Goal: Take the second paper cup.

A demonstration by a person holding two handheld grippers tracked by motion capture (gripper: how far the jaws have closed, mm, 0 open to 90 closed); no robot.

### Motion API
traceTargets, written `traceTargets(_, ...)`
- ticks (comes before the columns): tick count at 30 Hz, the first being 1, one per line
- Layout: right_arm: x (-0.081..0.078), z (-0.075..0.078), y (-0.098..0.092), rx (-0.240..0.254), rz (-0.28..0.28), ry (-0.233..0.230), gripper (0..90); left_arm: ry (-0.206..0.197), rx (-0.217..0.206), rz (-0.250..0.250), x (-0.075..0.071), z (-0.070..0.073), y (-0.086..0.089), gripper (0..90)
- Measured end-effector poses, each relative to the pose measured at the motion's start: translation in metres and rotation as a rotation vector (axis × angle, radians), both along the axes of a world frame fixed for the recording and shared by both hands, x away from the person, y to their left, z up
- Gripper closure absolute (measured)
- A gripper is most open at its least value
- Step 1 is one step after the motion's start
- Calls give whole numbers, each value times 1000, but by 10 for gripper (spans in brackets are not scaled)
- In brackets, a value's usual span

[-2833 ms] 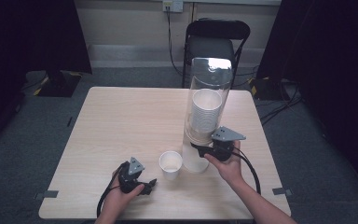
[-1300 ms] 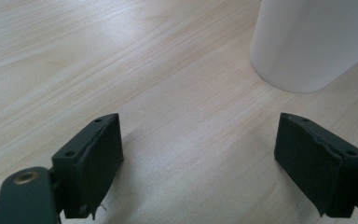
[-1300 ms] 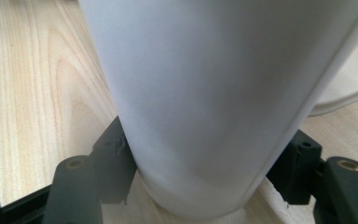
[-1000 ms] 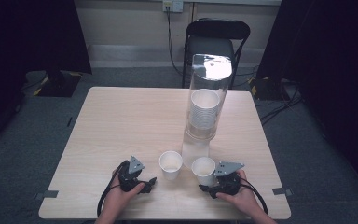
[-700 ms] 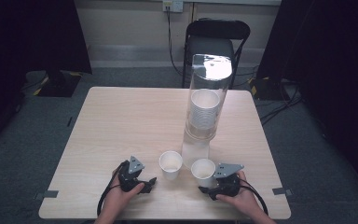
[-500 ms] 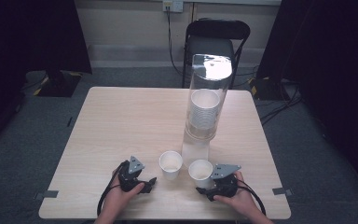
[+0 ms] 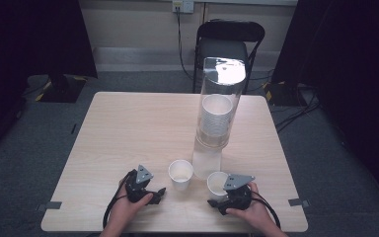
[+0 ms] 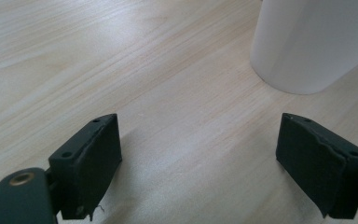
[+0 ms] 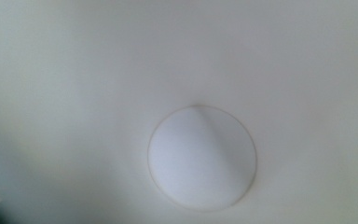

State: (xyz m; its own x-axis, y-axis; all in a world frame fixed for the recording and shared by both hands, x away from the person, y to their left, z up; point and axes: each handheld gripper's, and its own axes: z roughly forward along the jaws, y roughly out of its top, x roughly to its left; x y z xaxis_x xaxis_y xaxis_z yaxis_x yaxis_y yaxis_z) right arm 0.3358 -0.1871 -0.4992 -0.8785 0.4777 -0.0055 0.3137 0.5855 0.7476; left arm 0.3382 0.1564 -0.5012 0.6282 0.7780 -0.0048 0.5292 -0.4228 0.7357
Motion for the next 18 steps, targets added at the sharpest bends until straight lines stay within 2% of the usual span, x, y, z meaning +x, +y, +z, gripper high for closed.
traceTargets(8,-2,8,-20,39,-6,24,204,-1,0,0,0,0,0,136)
traceTargets(15,0,13,-32,38,-25,24,169,2,-4,2,0,0,0,136)
traceTargets(18,3,15,-40,52,-33,42,145,3,-5,3,0,0,0,136)
